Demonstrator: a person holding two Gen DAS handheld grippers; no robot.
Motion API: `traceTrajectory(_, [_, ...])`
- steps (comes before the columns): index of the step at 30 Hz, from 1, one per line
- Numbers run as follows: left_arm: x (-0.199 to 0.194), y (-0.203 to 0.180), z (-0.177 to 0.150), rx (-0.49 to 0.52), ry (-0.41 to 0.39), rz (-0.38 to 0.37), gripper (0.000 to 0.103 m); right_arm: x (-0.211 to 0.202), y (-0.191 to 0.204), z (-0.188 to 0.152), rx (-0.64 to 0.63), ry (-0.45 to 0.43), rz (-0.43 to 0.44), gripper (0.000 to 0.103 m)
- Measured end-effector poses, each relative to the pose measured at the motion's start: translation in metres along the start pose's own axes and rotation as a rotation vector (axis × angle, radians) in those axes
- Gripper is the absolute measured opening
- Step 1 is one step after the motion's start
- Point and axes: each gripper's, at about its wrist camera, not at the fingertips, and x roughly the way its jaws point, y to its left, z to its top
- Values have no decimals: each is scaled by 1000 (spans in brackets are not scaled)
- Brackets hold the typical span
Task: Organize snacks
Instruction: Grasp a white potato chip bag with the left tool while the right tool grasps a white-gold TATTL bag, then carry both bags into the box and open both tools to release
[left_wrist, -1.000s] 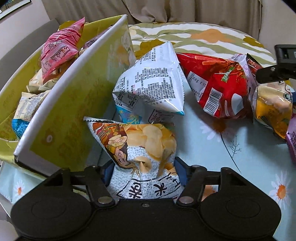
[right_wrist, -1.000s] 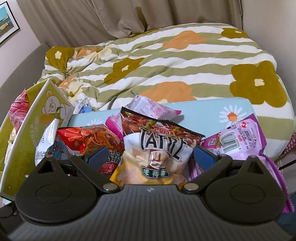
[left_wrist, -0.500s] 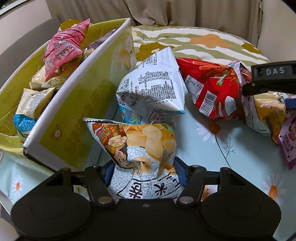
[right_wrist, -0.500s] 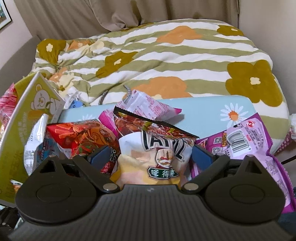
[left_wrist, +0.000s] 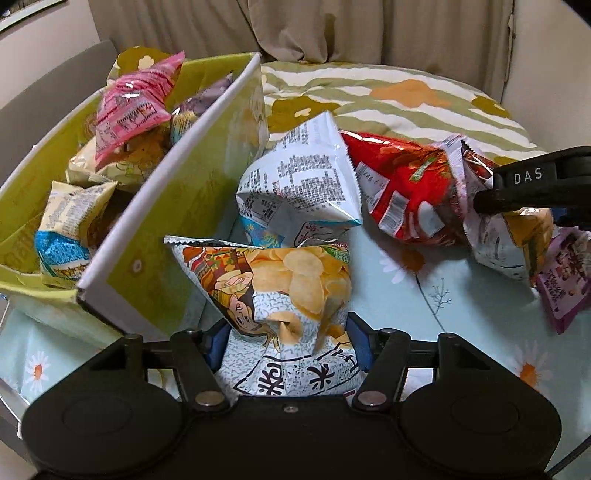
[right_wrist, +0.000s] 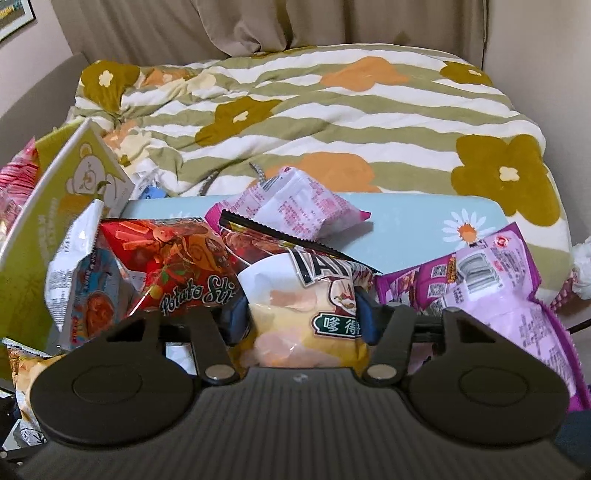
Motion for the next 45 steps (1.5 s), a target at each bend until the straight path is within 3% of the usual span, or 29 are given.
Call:
traceTrajectory(14, [-65, 7, 15, 14, -128, -78, 66, -64, 5, 1, 62, -108, 46, 68])
traceTrajectory(23, [-123, 53, 48, -27, -280, -107, 66, -123, 28, 11, 69, -213, 122, 68])
traceTrajectory(31, [-133, 131, 74, -18, -361, -91, 66, -161, 93, 22, 66, -296, 221, 68])
traceTrajectory(41, [-90, 230, 89, 16, -332, -140, 67, -157, 207, 20, 94, -304, 225, 68])
traceTrajectory(45, [-67, 255, 89, 29, -306, -195, 67, -146, 242, 14, 113, -287, 201, 68])
